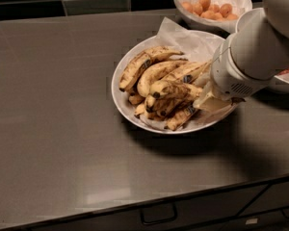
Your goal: Pick banana from white bowl
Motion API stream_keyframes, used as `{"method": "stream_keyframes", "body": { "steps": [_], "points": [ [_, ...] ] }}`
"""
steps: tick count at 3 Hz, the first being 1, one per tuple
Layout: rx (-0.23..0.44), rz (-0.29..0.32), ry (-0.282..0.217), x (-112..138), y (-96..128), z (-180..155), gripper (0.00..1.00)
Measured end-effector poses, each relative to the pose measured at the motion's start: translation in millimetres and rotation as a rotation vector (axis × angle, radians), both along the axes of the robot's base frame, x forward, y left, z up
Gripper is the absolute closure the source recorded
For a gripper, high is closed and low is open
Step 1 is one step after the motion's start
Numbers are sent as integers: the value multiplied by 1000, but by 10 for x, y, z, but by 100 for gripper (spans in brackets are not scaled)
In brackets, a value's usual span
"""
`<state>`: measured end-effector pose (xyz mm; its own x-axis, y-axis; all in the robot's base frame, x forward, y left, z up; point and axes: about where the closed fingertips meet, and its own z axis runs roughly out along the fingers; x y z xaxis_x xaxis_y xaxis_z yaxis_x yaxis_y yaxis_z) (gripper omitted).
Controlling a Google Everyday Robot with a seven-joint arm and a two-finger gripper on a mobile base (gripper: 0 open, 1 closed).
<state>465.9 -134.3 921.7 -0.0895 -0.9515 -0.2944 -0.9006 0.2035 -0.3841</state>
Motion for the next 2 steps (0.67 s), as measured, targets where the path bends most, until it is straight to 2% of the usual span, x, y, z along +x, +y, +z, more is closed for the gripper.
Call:
{"method": "stream_keyframes", "body": {
  "steps": [1,2],
  "points": [
    [41,19,2,-11,2,45,100],
    [88,77,-12,-40,51,235,100]
  ]
}}
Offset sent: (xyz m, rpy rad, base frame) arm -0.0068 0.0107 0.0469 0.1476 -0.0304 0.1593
